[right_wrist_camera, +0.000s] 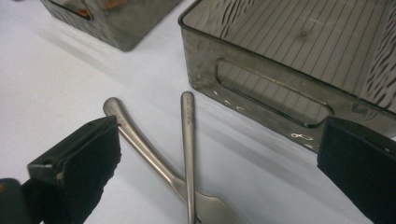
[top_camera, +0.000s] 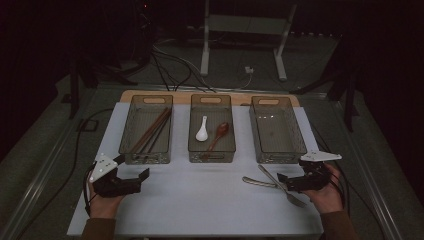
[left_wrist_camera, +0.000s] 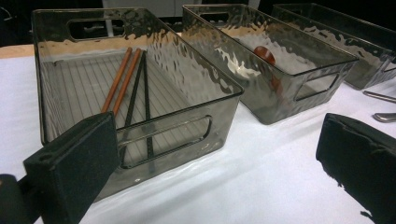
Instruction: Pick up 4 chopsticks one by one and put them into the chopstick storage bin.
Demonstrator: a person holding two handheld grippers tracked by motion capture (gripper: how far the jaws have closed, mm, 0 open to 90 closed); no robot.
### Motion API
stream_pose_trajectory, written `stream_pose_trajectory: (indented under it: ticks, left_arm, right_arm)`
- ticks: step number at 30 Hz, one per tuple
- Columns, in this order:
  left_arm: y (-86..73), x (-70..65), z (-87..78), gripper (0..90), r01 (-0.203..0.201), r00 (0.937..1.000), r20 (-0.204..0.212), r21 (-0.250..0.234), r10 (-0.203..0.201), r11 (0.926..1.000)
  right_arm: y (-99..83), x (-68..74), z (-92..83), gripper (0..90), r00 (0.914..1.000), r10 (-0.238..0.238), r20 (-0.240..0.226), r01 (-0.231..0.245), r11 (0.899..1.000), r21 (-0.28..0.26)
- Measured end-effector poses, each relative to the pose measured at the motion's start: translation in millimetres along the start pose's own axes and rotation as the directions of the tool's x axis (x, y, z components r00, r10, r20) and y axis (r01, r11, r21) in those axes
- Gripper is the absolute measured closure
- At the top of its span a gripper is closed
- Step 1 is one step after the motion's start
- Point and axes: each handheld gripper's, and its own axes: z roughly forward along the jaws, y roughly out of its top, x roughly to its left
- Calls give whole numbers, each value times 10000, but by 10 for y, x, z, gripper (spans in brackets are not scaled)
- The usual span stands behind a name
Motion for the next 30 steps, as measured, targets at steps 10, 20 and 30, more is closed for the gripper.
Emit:
stream_pose_trajectory:
  ticks: [10,20,30]
  left_arm:
    - [-7,2,8,5,-1,10000,21,53,1,10000]
    - [-12,0,17,5,-14,10000,18,89,14,10000]
    - [-15,-4,23,5,-3,10000,43,103,2,9999]
  right_arm:
    - [56,37,161,50,10000,-98,9,97,9957,917]
    - [3,85,328,299,9993,-299,224,249,9806,1942]
    - [-42,137,451,573,9978,-655,72,614,9639,2591]
